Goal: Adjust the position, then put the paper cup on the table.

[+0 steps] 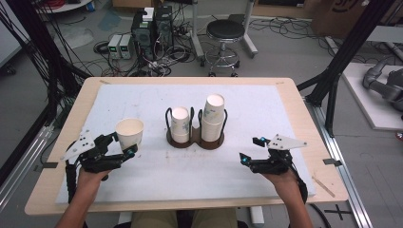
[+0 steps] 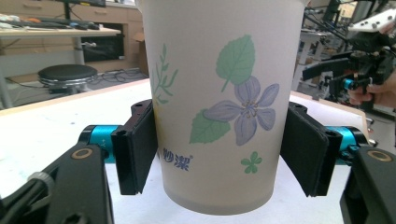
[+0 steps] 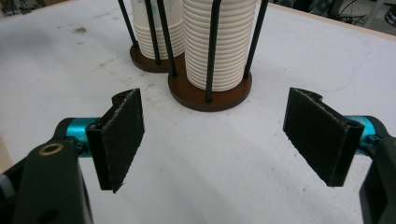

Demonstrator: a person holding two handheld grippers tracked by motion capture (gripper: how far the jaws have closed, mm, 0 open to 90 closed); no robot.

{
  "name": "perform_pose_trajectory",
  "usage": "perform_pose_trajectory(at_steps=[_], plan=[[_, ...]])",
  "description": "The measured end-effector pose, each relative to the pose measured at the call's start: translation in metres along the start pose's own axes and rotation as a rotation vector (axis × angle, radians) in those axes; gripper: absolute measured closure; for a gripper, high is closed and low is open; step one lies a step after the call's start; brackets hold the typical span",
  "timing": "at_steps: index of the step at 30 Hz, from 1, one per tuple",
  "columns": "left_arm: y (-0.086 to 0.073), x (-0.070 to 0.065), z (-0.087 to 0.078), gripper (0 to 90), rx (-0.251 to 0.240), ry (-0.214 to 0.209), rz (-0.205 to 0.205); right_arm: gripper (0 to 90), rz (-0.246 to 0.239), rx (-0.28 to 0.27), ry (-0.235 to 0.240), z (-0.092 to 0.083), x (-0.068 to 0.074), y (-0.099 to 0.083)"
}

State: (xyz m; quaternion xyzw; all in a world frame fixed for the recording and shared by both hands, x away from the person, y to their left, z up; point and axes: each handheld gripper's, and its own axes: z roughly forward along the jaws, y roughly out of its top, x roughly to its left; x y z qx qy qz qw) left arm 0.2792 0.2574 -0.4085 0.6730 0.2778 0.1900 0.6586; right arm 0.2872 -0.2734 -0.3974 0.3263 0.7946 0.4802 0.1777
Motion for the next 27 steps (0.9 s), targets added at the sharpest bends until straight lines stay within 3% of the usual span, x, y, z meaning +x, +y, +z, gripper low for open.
perform_pose_trajectory(at_steps=[8, 27], plan=[[-0.001, 0.005, -0.008, 32.2, -0.021, 0.029, 0.0, 21.2, -0.01, -0.009, -0.011, 0.002, 0.001, 0.003], [-0.002, 0.014, 0.0, 32.2, -0.034, 0.047, 0.026, 21.2, -0.013, -0.011, -0.024, -0.003, 0.002, 0.0]])
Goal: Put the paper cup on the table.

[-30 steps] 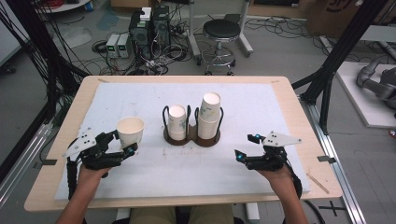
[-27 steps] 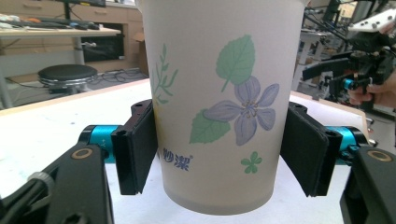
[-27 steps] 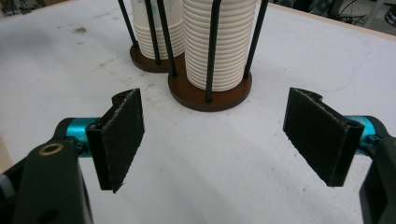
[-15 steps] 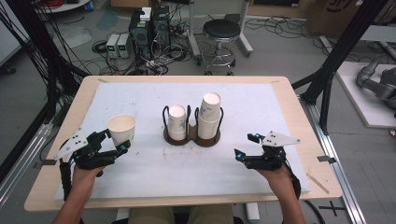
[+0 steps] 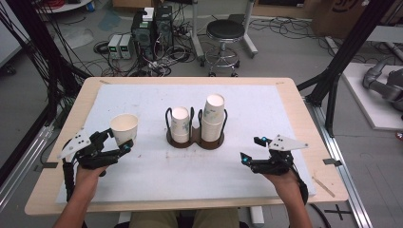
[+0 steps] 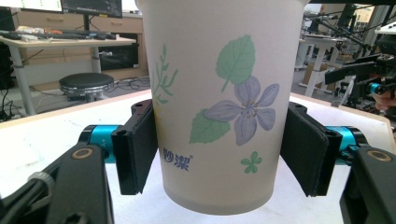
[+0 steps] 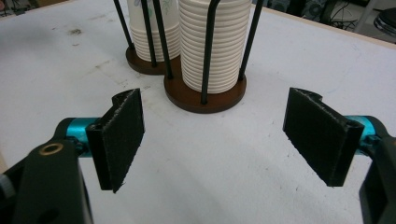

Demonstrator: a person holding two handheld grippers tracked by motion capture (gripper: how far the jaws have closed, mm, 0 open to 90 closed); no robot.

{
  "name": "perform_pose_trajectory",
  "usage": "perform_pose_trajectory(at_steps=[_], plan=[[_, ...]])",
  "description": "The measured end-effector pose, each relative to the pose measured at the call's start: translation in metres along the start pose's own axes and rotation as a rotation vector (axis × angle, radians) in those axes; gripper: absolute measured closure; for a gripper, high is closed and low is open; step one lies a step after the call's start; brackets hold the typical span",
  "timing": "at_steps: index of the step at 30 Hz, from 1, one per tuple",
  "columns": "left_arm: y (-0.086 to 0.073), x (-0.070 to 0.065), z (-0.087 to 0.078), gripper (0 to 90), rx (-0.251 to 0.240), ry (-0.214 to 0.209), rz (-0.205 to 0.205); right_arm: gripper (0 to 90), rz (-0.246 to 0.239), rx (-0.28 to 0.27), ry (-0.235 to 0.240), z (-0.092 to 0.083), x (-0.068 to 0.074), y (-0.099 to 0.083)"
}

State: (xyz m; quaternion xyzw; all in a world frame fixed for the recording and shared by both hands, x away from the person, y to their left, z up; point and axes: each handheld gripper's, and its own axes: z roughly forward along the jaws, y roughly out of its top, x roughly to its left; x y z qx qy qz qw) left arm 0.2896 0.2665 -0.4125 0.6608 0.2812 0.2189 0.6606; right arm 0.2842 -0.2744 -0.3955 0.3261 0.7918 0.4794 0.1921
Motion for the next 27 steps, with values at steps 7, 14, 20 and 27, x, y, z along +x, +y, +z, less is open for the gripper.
perform_pose_trajectory(at_steps=[7, 14, 20, 27], plan=[[-0.006, 0.012, 0.009, 32.3, 0.017, 0.026, 0.007, 21.3, 0.006, -0.002, 0.002, -0.002, -0.001, 0.0], [-0.016, 0.023, 0.023, 32.3, 0.063, 0.055, -0.012, 21.2, -0.003, -0.01, 0.011, -0.002, 0.0, 0.001], [-0.023, 0.027, 0.034, 32.4, 0.072, 0.065, -0.033, 21.2, -0.002, -0.012, 0.015, -0.001, 0.0, 0.001], [-0.033, 0.03, 0.046, 32.5, 0.161, 0.094, -0.041, 21.3, -0.002, -0.01, 0.019, 0.0, -0.001, 0.0]])
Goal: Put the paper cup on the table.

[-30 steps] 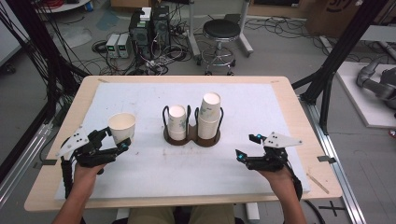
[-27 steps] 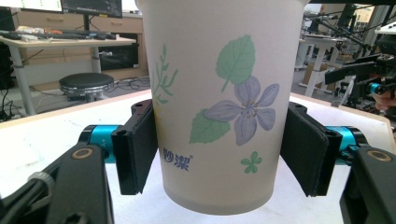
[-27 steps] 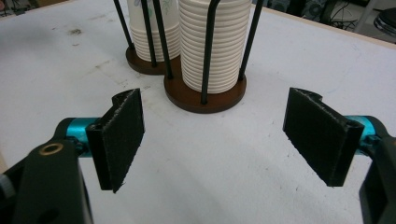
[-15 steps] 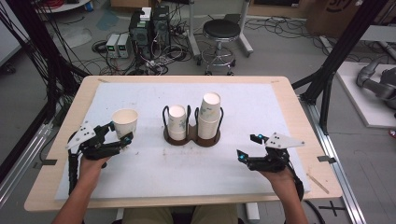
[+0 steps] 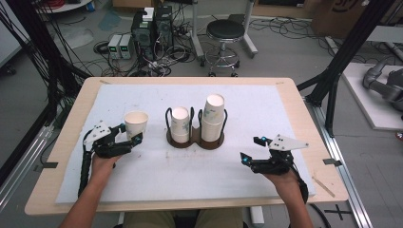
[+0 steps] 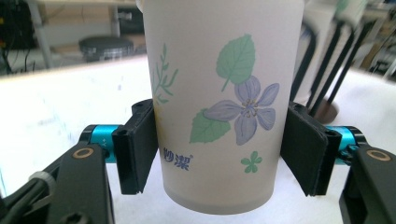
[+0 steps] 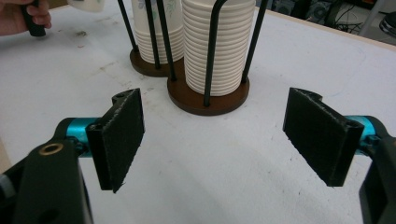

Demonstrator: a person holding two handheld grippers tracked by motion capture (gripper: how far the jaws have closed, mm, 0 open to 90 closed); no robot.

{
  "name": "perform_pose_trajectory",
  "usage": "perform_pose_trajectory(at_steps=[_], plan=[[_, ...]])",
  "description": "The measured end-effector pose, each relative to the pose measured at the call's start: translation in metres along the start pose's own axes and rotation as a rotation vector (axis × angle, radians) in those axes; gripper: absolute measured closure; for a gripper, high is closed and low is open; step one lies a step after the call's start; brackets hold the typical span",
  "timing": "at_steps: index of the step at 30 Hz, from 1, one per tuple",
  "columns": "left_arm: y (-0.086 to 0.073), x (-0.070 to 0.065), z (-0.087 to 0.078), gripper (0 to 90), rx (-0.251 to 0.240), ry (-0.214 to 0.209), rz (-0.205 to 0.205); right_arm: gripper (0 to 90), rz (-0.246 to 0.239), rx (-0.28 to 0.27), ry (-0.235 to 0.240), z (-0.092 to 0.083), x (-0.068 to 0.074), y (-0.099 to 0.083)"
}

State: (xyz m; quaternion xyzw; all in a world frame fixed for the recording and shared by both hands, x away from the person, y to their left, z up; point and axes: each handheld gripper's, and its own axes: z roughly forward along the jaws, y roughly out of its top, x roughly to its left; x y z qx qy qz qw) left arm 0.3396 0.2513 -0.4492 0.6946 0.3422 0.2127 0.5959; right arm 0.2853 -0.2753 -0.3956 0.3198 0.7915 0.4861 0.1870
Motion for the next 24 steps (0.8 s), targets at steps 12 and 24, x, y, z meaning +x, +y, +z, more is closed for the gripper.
perform_pose_trajectory(at_steps=[12, 24], plan=[[-0.002, -0.01, 0.015, 33.0, 0.275, 0.115, 0.093, 21.2, -0.003, -0.004, -0.003, -0.001, -0.001, 0.0], [-0.005, -0.016, -0.002, 32.8, 0.354, 0.137, 0.084, 21.3, 0.002, -0.002, -0.003, -0.004, 0.001, -0.001]])
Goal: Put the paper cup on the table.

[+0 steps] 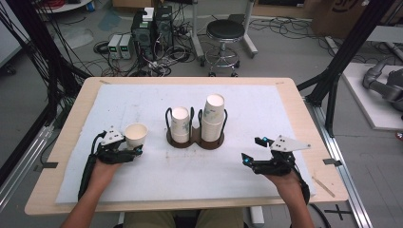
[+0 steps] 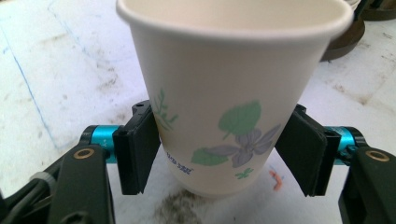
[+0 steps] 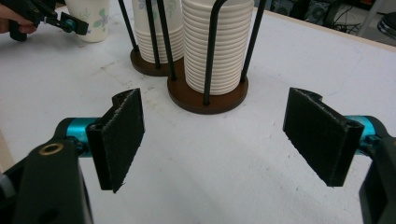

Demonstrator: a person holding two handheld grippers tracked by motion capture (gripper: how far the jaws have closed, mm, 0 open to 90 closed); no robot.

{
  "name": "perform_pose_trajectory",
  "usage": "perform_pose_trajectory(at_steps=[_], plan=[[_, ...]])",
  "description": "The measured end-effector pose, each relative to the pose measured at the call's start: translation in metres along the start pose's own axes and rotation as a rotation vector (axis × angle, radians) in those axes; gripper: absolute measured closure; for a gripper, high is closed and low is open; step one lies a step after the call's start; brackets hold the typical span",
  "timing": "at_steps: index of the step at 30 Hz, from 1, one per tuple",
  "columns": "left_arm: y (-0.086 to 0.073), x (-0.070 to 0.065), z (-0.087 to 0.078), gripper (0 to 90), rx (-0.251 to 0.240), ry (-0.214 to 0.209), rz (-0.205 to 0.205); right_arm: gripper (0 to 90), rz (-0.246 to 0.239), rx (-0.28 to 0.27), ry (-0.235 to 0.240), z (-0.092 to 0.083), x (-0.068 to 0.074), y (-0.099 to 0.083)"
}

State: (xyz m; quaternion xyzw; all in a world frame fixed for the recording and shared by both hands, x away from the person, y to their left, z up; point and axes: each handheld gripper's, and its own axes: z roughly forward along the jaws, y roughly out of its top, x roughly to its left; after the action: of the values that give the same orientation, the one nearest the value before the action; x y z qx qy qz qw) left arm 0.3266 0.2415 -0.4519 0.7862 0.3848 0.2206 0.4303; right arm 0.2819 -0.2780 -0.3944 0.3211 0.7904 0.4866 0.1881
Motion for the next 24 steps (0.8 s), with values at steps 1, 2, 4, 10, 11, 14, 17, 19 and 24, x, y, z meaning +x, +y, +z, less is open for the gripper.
perform_pose_trajectory(at_steps=[1, 2, 4, 10, 11, 14, 17, 19, 24], plan=[[-0.001, 0.001, -0.001, 32.8, 0.004, -0.002, -0.002, 21.3, -0.002, -0.001, -0.002, 0.0, 0.0, 0.0], [-0.003, 0.001, -0.002, 32.8, 0.006, -0.001, -0.007, 21.3, -0.003, 0.0, -0.001, 0.0, 0.0, 0.0], [-0.004, 0.001, -0.002, 32.2, 0.009, -0.007, -0.016, 21.3, -0.002, 0.0, -0.001, -0.001, 0.001, 0.001], [-0.007, 0.001, -0.005, 23.4, 0.0, -0.031, -0.061, 21.3, 0.001, 0.0, 0.0, 0.0, 0.0, 0.0], [-0.008, 0.001, -0.007, 21.6, -0.003, -0.04, -0.07, 21.3, 0.0, 0.001, 0.0, 0.0, 0.0, 0.0], [-0.011, 0.002, -0.014, 18.9, -0.025, -0.062, -0.101, 21.2, 0.003, 0.004, 0.001, 0.0, 0.0, 0.0], [-0.014, 0.003, -0.021, 17.4, -0.046, -0.075, -0.124, 21.2, 0.003, 0.003, -0.001, -0.001, 0.0, -0.001], [-0.015, 0.004, -0.028, 17.0, -0.074, -0.1, -0.145, 21.3, 0.004, 0.0, -0.002, -0.002, 0.0, -0.001], [-0.021, 0.003, -0.054, 16.8, -0.159, -0.11, -0.167, 21.2, 0.018, 0.002, -0.023, -0.007, -0.002, -0.005]])
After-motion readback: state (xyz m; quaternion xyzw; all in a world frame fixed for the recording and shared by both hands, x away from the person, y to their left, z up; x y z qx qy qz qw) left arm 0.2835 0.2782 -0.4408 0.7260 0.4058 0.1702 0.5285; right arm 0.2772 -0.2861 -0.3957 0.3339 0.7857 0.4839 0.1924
